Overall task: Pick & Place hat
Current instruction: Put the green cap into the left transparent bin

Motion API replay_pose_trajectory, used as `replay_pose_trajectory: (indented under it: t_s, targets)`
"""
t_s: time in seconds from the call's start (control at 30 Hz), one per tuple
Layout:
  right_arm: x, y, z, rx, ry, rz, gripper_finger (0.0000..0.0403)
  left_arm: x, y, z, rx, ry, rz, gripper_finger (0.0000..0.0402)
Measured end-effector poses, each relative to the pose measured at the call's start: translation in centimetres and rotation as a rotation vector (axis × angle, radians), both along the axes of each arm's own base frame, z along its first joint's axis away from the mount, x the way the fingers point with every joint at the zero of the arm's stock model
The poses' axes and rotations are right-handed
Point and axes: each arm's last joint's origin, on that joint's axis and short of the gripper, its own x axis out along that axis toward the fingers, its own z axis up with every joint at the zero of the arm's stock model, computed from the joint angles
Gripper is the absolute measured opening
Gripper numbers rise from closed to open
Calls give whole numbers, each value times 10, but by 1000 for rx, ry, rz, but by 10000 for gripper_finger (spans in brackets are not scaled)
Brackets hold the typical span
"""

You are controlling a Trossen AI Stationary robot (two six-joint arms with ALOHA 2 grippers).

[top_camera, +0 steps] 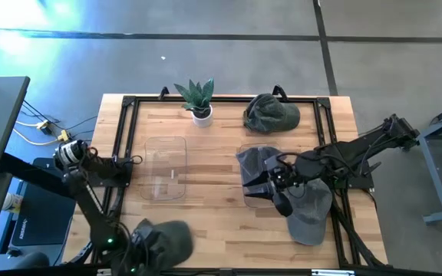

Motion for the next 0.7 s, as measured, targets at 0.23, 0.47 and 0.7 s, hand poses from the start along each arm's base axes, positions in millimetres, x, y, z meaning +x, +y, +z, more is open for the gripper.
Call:
replay_pose_trajectory:
  t_s: [0.23, 0.47, 0.7]
  targets:
    - [-1, -1, -6, -55, 48, 8, 138, 2, -1, 0, -104, 155, -50, 251]
    - [-2, -1, -8, -69, 64, 9, 138, -2, 0, -9, -107, 260, -160, 267]
    - [-2, -1, -8, -53, 70, 6, 138, 9, -1, -32, 15, 176, -283, 168]
